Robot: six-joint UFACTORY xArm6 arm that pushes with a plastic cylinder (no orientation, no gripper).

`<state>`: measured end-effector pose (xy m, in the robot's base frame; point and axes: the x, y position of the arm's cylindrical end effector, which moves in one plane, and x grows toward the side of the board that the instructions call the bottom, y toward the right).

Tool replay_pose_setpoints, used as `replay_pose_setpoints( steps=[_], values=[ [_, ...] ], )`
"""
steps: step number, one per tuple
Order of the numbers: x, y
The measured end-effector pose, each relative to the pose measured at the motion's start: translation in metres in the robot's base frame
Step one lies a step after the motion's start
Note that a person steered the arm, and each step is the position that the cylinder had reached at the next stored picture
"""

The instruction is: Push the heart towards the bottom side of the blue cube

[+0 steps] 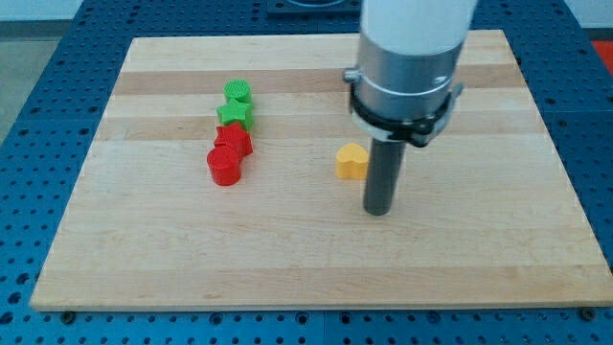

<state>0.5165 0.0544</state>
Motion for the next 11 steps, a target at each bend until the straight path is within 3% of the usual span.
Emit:
replay_pose_setpoints(
  steps=[4, 11],
  values=[
    [-0.046, -0.048],
    [-0.061, 0.024]
  ],
)
